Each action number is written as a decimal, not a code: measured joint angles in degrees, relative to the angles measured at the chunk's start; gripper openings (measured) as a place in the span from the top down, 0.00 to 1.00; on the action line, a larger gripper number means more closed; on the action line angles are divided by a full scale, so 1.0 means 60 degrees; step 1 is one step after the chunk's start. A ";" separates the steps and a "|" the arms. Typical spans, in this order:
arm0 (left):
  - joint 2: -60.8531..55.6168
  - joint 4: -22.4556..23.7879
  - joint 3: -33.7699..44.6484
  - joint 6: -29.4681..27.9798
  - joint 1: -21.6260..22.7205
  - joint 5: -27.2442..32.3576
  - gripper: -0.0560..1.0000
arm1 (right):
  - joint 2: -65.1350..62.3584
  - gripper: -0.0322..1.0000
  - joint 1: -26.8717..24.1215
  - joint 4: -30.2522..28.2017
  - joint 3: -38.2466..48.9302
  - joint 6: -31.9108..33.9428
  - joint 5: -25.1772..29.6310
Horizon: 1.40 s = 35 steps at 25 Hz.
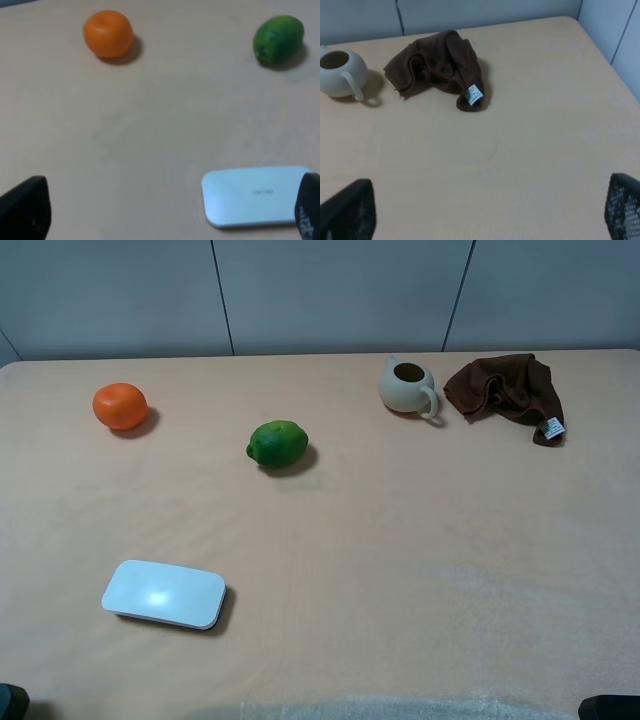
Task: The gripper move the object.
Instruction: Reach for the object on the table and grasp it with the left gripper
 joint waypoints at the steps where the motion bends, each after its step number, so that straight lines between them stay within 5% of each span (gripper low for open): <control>1: 0.0011 0.0068 -0.0049 -0.0090 0.0000 -0.0010 0.01 | 0.0000 0.30 0.0000 0.0000 0.0000 0.0000 0.0000; 19: 0.4359 0.0378 -0.1178 -0.0296 0.0000 -0.1382 0.01 | 0.0000 0.30 0.0000 0.0000 0.0000 0.0000 0.0000; 35: 0.9782 0.0378 -0.3710 -0.0691 0.0000 -0.1755 0.01 | 0.0000 0.30 0.0000 0.0000 0.0000 0.0000 -0.0010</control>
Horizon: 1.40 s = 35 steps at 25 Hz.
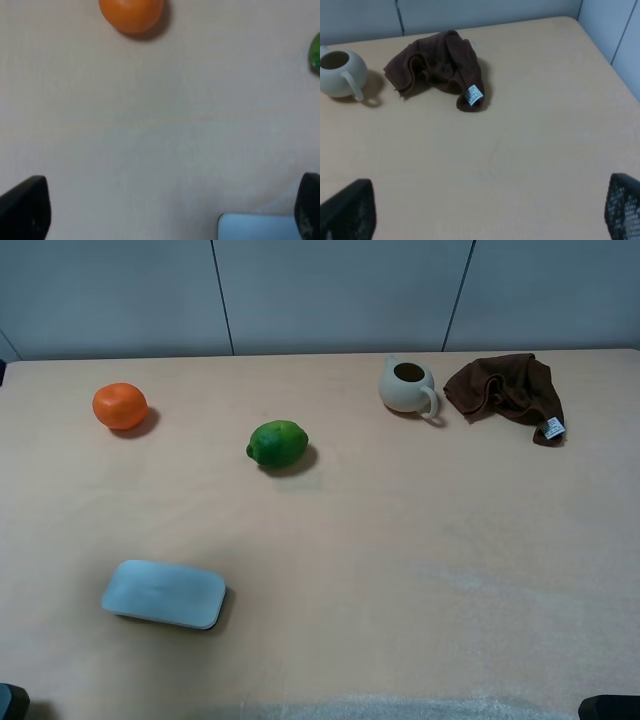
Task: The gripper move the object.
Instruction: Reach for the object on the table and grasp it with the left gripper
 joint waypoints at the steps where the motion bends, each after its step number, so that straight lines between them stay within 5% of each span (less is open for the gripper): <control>1: 0.0273 0.0000 -0.0145 -0.0027 0.0000 -0.0010 0.01 | 0.0000 0.30 0.0000 0.0000 0.0000 0.0000 0.0000; 35: 0.7597 0.0286 -0.4885 -0.1679 0.0000 0.0288 0.01 | 0.0000 0.30 0.0000 0.0000 0.0000 0.0000 -0.0002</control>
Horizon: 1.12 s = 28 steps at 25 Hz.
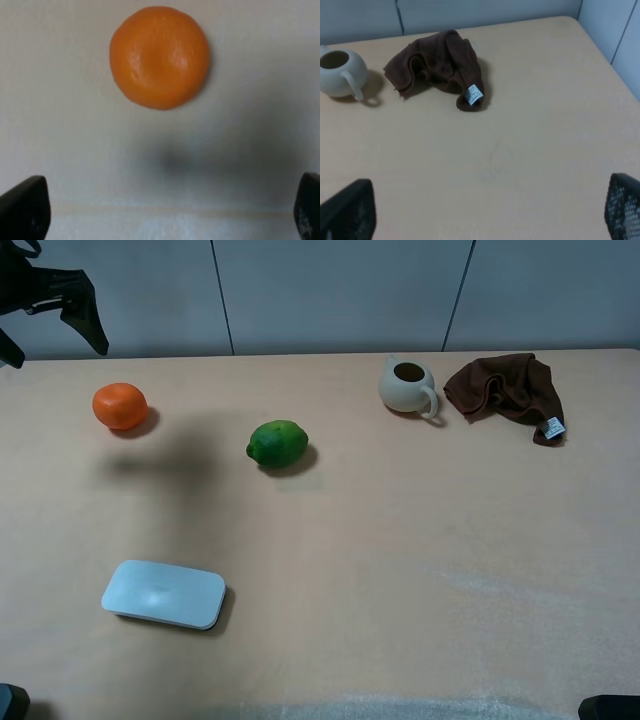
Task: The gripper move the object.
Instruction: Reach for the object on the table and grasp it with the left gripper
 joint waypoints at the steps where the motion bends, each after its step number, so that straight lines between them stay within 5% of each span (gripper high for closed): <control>1: 0.0167 0.0000 -0.0073 -0.0008 0.0000 -0.0009 0.01 | 0.0000 0.30 0.0000 0.0000 0.0000 0.0000 0.0000; 11: 0.1456 0.0872 -0.0528 -0.0731 -0.0332 -0.0157 0.01 | 0.0000 0.30 0.0000 0.0000 0.0000 0.0000 0.0000; 28: 0.3500 0.1245 -0.1775 -0.1264 -0.0794 -0.0777 0.01 | 0.0000 0.30 0.0000 0.0000 0.0000 0.0009 0.0010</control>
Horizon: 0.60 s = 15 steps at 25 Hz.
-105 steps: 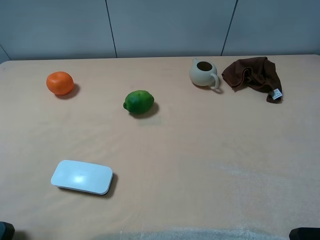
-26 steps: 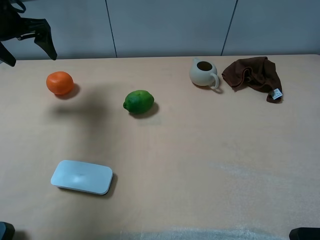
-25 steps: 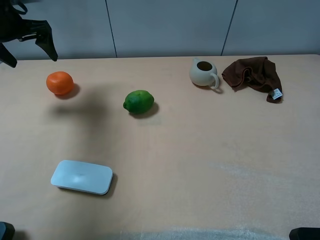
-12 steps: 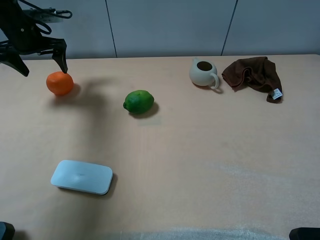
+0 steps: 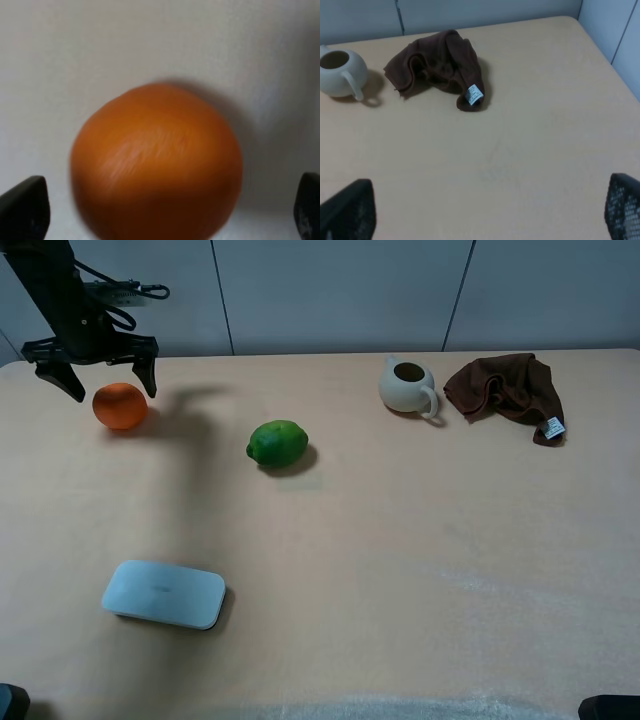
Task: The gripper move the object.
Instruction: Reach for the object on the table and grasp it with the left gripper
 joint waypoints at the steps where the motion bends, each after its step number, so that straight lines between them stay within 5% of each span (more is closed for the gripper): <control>1: 0.0118 0.0000 -0.0009 -0.0035 -0.0021 -0.0048 0.01 | 0.0000 0.30 0.0000 0.0000 0.0000 0.0000 0.0000; 15: 0.0960 0.0332 -0.0019 -0.0441 -0.0192 -0.0153 0.01 | 0.0000 0.30 0.0000 0.0039 0.0000 0.0000 0.0000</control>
